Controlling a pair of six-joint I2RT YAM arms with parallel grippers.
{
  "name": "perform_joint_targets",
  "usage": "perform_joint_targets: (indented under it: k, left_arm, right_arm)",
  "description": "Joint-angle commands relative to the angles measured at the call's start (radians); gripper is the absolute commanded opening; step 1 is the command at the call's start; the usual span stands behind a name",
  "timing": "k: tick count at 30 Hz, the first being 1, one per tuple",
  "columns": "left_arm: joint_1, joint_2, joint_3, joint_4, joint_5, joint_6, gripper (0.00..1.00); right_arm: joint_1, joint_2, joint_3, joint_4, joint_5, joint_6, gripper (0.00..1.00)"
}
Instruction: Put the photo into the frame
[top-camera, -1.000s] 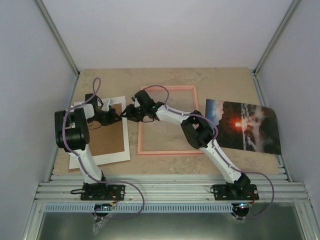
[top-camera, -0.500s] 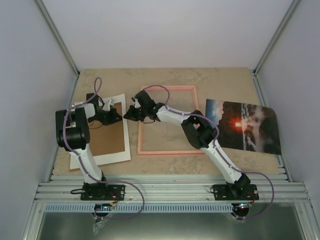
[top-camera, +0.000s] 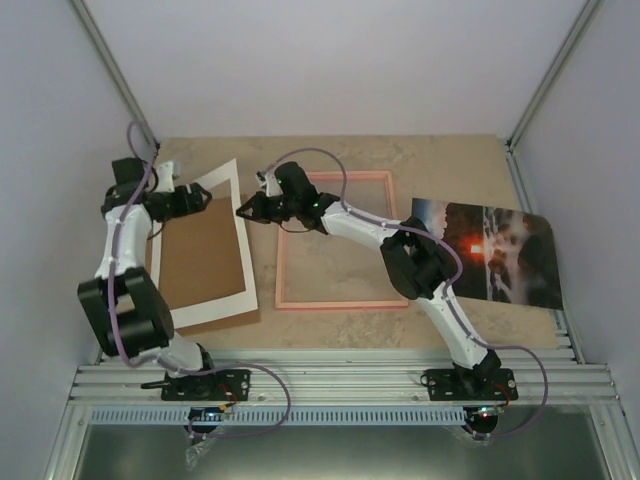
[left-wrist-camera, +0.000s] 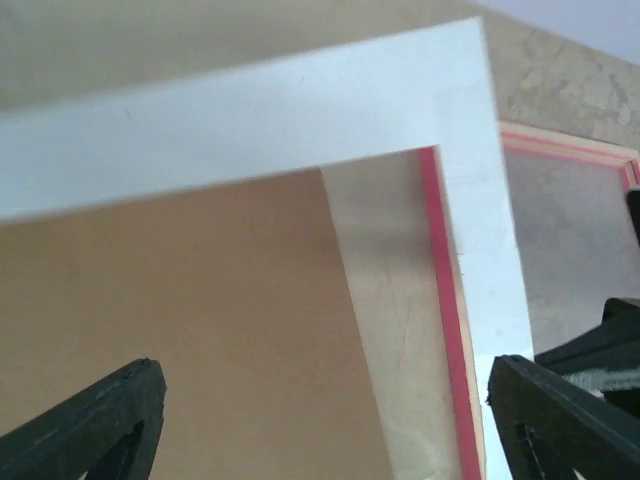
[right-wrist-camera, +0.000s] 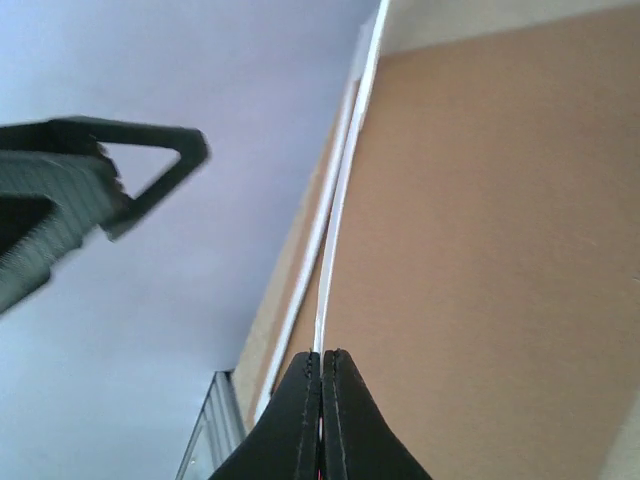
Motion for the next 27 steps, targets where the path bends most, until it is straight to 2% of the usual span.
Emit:
perform_joint_targets:
  k: [1, 8, 15, 21, 27]
  left_arm:
    - [0.004, -0.146, 0.048, -0.095, -0.097, 0.034, 0.97]
    - [0.003, -0.205, 0.061, -0.194, -0.103, 0.09, 0.99]
    - [-0.021, -0.203, 0.022, -0.205, -0.05, 0.105, 0.99]
    - [-0.075, -0.216, -0.009, -0.174, -0.078, 0.093, 0.99]
    - [-0.088, -0.2, -0.022, -0.156, -0.074, 0.072, 0.99]
  right_arm:
    - [-0.007, -0.106, -0.036, 0.05, -0.051, -0.056, 0.0]
    - [-0.104, -0.29, -0.24, 0.015, -0.17, -0.124, 0.01]
    - [-0.274, -0.51, -0.574, 0.034, -0.296, -0.179, 0.0]
    - [-0.468, -0.544, -0.686, -0.065, -0.387, -0.342, 0.0]
    - [-0.602, -0.56, -0.753, -0.211, -0.416, -0.54, 0.01]
